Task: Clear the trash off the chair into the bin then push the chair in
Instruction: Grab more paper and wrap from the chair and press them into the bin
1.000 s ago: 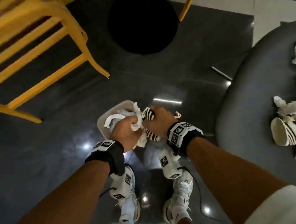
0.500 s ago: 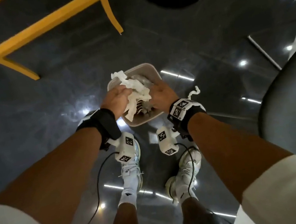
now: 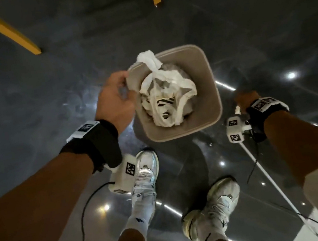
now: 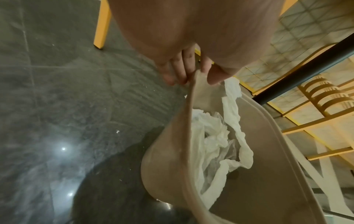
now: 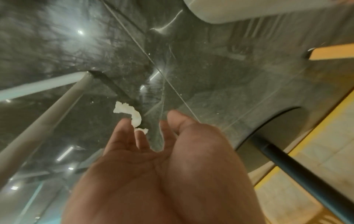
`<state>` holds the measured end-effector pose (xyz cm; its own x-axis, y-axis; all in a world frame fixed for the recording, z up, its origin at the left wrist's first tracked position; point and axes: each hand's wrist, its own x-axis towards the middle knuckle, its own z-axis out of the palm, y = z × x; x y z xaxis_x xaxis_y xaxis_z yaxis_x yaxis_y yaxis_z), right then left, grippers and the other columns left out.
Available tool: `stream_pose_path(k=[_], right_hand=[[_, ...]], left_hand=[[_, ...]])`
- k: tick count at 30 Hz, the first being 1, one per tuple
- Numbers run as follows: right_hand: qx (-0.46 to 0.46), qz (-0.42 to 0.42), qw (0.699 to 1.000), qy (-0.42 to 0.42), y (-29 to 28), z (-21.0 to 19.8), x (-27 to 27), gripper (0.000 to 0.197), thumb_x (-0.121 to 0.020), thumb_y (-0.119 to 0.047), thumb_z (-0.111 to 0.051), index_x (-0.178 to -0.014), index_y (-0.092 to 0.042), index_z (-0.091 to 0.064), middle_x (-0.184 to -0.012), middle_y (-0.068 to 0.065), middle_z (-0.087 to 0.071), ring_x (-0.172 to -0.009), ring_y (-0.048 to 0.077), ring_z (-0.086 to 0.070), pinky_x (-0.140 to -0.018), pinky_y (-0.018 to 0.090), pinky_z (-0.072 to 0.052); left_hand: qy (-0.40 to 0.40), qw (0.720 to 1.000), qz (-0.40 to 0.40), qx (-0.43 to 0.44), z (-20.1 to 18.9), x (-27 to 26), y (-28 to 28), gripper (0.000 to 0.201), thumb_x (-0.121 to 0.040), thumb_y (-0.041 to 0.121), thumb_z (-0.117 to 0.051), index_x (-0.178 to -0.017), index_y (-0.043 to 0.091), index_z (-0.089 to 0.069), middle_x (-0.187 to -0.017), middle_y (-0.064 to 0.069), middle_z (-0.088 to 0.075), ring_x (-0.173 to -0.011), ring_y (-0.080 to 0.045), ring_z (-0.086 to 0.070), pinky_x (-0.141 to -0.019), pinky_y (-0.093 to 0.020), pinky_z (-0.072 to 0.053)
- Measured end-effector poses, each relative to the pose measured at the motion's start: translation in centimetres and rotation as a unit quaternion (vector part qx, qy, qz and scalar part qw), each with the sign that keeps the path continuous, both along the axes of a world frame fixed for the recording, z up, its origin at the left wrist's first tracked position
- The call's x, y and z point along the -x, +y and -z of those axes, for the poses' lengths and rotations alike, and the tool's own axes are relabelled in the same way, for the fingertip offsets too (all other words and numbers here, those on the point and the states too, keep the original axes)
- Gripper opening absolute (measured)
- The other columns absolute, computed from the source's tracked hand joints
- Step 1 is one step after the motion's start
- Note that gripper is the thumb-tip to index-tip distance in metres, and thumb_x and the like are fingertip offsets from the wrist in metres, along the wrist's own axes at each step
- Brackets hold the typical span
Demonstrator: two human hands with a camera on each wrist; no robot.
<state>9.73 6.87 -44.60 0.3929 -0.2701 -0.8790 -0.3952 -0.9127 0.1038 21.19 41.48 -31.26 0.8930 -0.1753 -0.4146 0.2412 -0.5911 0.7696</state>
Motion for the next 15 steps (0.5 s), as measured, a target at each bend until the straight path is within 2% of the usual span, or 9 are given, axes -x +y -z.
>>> stream_pose_path(k=[2, 3, 5, 6, 7, 9, 11, 13, 15], right_hand=[[0.004, 0.03, 0.999, 0.015, -1.4, 4.4, 0.4, 0.026, -0.091, -0.019, -0.063, -0.117, -0.017, -0.064, -0.13, 0.011, -0.063, -0.12, 0.035, -0.062, -0.093, 0.042, -0.051], [0.008, 0.052, 0.999, 0.007, -2.9, 8.0, 1.1, 0.018, -0.092, -0.023, -0.06, -0.109, -0.022, -0.064, -0.128, 0.011, -0.065, -0.116, 0.036, -0.063, -0.091, 0.042, -0.05], [0.006, 0.028, 1.0, 0.003, -5.1, 13.6, 2.6, 0.012, -0.094, -0.027, -0.057, -0.104, -0.029, -0.063, -0.127, 0.004, -0.065, -0.122, 0.033, -0.059, -0.106, 0.047, -0.042], [0.005, 0.014, 1.0, 0.003, -6.3, 17.1, 3.6, 0.015, -0.096, -0.031, -0.055, -0.108, -0.03, -0.063, -0.125, 0.0, -0.063, -0.129, 0.031, -0.054, -0.114, 0.049, -0.033], [0.007, 0.033, 0.999, -0.002, -5.8, 17.4, 3.8, 0.023, -0.096, -0.036, -0.053, -0.116, -0.03, -0.063, -0.134, 0.004, -0.061, -0.135, 0.031, -0.049, -0.117, 0.051, -0.026], [0.008, 0.091, 0.996, 0.018, -3.5, 14.7, 3.2, 0.03, -0.094, -0.034, -0.058, -0.122, -0.027, -0.06, -0.145, 0.009, -0.054, -0.138, 0.034, -0.046, -0.118, 0.053, -0.026], [-0.014, 0.213, 0.976, -0.03, -1.4, 9.0, 2.3, 0.029, -0.095, -0.027, -0.058, -0.124, -0.023, -0.062, -0.143, 0.013, -0.056, -0.135, 0.034, -0.05, -0.117, 0.049, -0.031], [-0.037, 0.407, 0.907, -0.101, 0.5, 3.1, 1.3, 0.041, -0.097, -0.028, -0.054, -0.131, -0.006, -0.059, -0.137, 0.017, -0.059, -0.129, 0.035, -0.055, -0.112, 0.048, -0.041], [-0.051, 0.502, 0.838, -0.206, 1.4, -2.0, 0.7, 0.049, -0.087, -0.033, -0.056, -0.121, 0.002, -0.064, -0.117, 0.018, -0.068, -0.109, 0.034, -0.065, -0.101, 0.05, -0.051]], left_hand=[[-0.011, 0.999, -0.006, 0.03, 1.2, 0.4, -0.5, 0.037, -0.081, 0.017, -0.054, -0.114, 0.031, -0.053, -0.112, 0.006, -0.064, -0.098, -0.008, -0.063, -0.084, -0.028, -0.054], [-0.01, 0.999, -0.018, 0.036, 1.6, 0.3, -0.8, 0.04, -0.081, 0.014, -0.054, -0.118, 0.03, -0.052, -0.116, 0.005, -0.063, -0.097, -0.006, -0.062, -0.082, -0.028, -0.054], [-0.005, 0.998, -0.046, 0.051, 2.1, 0.5, -1.1, 0.041, -0.085, 0.014, -0.055, -0.121, 0.032, -0.053, -0.119, 0.008, -0.062, -0.097, -0.003, -0.062, -0.081, -0.025, -0.054], [-0.007, 0.997, -0.057, 0.059, 2.1, 0.6, -1.2, 0.04, -0.087, 0.014, -0.055, -0.121, 0.035, -0.053, -0.12, 0.01, -0.063, -0.099, -0.002, -0.062, -0.082, -0.024, -0.054], [-0.01, 0.996, -0.064, 0.067, 1.8, 0.7, -1.3, 0.04, -0.089, 0.014, -0.055, -0.121, 0.038, -0.052, -0.119, 0.012, -0.063, -0.102, -0.002, -0.062, -0.085, -0.023, -0.053], [-0.01, 0.994, -0.076, 0.074, 1.5, 0.7, -1.3, 0.043, -0.089, 0.015, -0.053, -0.125, 0.037, -0.05, -0.119, 0.017, -0.063, -0.108, -0.002, -0.062, -0.09, -0.021, -0.051], [0.008, 0.995, -0.088, 0.052, 1.3, 0.6, -1.3, 0.042, -0.089, 0.016, -0.054, -0.13, 0.029, -0.051, -0.116, 0.019, -0.064, -0.104, 0.003, -0.062, -0.09, -0.015, -0.05], [0.029, 0.994, -0.097, 0.026, 0.9, 0.3, -1.6, 0.036, -0.09, 0.017, -0.053, -0.125, 0.025, -0.059, -0.105, 0.016, -0.068, -0.091, 0.004, -0.064, -0.081, -0.013, -0.051], [0.041, 0.993, -0.109, -0.012, 0.8, 0.1, -2.1, 0.034, -0.089, 0.016, -0.05, -0.118, 0.023, -0.065, -0.093, 0.013, -0.07, -0.079, 0.003, -0.063, -0.07, -0.008, -0.048]])
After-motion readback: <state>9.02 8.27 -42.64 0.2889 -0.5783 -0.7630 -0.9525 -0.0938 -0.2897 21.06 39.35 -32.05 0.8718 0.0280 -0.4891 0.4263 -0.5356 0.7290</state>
